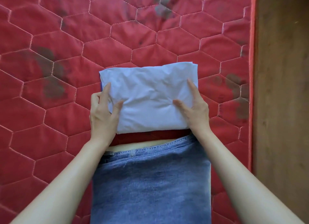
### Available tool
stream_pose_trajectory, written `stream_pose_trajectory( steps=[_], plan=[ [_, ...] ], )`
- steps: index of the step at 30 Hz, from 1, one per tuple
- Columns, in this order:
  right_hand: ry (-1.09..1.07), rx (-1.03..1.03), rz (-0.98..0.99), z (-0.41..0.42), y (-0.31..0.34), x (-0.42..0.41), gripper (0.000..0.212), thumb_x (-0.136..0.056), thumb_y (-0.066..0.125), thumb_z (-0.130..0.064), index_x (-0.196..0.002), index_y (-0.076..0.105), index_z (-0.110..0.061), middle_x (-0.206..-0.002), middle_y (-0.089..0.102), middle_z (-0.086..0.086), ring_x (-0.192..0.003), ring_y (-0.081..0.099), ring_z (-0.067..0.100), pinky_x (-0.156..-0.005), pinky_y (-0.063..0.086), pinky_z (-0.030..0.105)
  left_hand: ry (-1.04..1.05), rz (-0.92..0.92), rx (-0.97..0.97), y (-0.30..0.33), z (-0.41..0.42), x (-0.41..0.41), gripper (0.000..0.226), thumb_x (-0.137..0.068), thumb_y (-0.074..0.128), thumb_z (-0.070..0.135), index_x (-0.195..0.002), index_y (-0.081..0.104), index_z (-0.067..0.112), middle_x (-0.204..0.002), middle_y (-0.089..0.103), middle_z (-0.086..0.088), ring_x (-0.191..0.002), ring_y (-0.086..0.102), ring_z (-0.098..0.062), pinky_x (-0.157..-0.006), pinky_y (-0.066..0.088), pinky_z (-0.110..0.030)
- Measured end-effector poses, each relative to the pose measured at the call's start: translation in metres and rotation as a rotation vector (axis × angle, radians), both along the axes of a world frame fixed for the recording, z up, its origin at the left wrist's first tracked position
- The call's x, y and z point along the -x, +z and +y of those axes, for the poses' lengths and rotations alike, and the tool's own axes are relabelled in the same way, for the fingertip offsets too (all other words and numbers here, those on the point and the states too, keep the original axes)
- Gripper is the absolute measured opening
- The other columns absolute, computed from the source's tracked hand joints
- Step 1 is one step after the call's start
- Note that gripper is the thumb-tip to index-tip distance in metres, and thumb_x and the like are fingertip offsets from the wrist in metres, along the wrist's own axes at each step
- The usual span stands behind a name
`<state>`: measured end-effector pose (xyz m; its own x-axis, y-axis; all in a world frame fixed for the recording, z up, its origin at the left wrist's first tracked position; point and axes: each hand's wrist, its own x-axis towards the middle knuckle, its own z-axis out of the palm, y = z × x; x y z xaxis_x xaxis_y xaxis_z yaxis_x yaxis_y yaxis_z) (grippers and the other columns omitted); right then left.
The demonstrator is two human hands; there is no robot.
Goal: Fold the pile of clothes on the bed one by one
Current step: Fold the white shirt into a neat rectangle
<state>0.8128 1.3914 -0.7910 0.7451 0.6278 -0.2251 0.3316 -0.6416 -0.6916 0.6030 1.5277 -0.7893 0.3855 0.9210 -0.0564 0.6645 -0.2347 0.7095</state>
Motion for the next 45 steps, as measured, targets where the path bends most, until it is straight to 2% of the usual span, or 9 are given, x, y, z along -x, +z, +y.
stream_pose_trajectory(
  steps=[4,8,14,18,26,35,39,42,45],
  plan=[
    [0.014,0.062,-0.366,0.006,0.009,0.008,0.054,-0.093,0.062,-0.032,-0.144,0.044,-0.023,-0.139,0.044,0.015,-0.123,0.046,0.029,-0.094,0.045,0.042,-0.030,0.236,-0.127,-0.001,-0.002,-0.005,0.057,-0.095,0.056,0.029,-0.146,0.038,0.010,-0.139,0.037,-0.022,-0.123,0.040,-0.033,-0.102,0.036,-0.044],
    [0.188,0.002,-0.709,0.034,0.013,0.026,0.044,-0.096,0.053,-0.024,-0.140,0.050,-0.021,-0.149,0.036,0.023,-0.140,0.032,0.040,-0.112,0.027,0.054,-0.233,0.339,-0.266,-0.002,-0.009,-0.023,0.057,-0.097,0.048,0.024,-0.150,0.030,0.012,-0.158,0.015,-0.020,-0.147,0.012,-0.035,-0.117,0.006,-0.052],
    [0.473,0.369,-0.582,0.059,-0.016,0.008,0.057,-0.099,0.026,-0.054,-0.151,0.023,-0.032,-0.161,0.012,0.005,-0.149,0.004,0.027,-0.117,-0.005,0.053,-0.386,0.505,-0.323,-0.023,0.003,-0.061,0.053,-0.098,0.028,0.037,-0.147,0.036,0.018,-0.158,0.023,-0.012,-0.147,0.016,-0.029,-0.116,0.004,-0.057],
    [0.482,0.255,-0.605,0.054,-0.036,-0.006,0.056,-0.099,0.026,-0.049,-0.149,0.032,-0.024,-0.157,0.026,0.006,-0.147,0.018,0.028,-0.119,0.007,0.052,-0.202,0.646,-0.214,-0.048,0.005,-0.054,0.061,-0.098,0.018,0.043,-0.154,0.015,0.017,-0.160,0.009,-0.017,-0.149,0.007,-0.028,-0.116,0.000,-0.055],
    [0.423,0.236,-0.675,0.049,-0.041,-0.006,0.057,-0.098,0.033,-0.051,-0.147,0.037,-0.023,-0.155,0.030,0.014,-0.144,0.026,0.031,-0.115,0.015,0.059,-0.198,0.625,-0.203,-0.048,0.004,-0.050,0.062,-0.098,0.016,0.045,-0.154,0.014,0.018,-0.160,0.006,-0.019,-0.149,0.005,-0.030,-0.117,0.001,-0.056],
    [0.449,0.319,-0.604,0.039,-0.049,-0.001,0.062,-0.099,0.023,-0.053,-0.152,0.015,-0.024,-0.160,0.014,0.014,-0.149,0.009,0.029,-0.120,0.009,0.051,-0.205,0.565,-0.234,-0.058,0.007,-0.048,0.061,-0.097,0.022,0.043,-0.153,0.019,0.019,-0.160,0.009,-0.019,-0.148,0.006,-0.031,-0.116,0.000,-0.056],
    [0.524,0.469,-0.523,0.044,-0.029,-0.004,0.063,-0.100,0.023,-0.052,-0.152,0.000,-0.026,-0.162,-0.002,0.011,-0.149,-0.006,0.027,-0.119,-0.006,0.049,-0.264,0.678,-0.160,-0.045,0.012,-0.051,0.062,-0.098,0.015,0.045,-0.154,0.013,0.019,-0.161,0.003,-0.017,-0.149,0.001,-0.029,-0.113,-0.006,-0.059],
    [0.498,0.549,-0.523,0.058,0.005,0.005,0.057,-0.103,0.024,-0.044,-0.154,0.013,-0.020,-0.161,0.008,0.014,-0.149,0.001,0.029,-0.118,-0.009,0.046,-0.354,0.688,-0.186,-0.018,0.022,-0.042,0.056,-0.098,0.030,0.038,-0.149,0.031,0.015,-0.158,0.018,-0.019,-0.147,0.011,-0.033,-0.111,-0.005,-0.062],
    [0.449,0.299,-0.537,0.076,0.050,0.031,0.043,-0.101,0.039,-0.028,-0.137,0.049,-0.007,-0.142,0.045,0.019,-0.139,0.033,0.035,-0.117,0.019,0.048,-0.379,0.559,-0.381,0.016,0.032,-0.018,0.041,-0.090,0.053,0.019,-0.130,0.055,0.009,-0.140,0.048,-0.018,-0.133,0.041,-0.036,-0.109,0.020,-0.061]
  ],
)
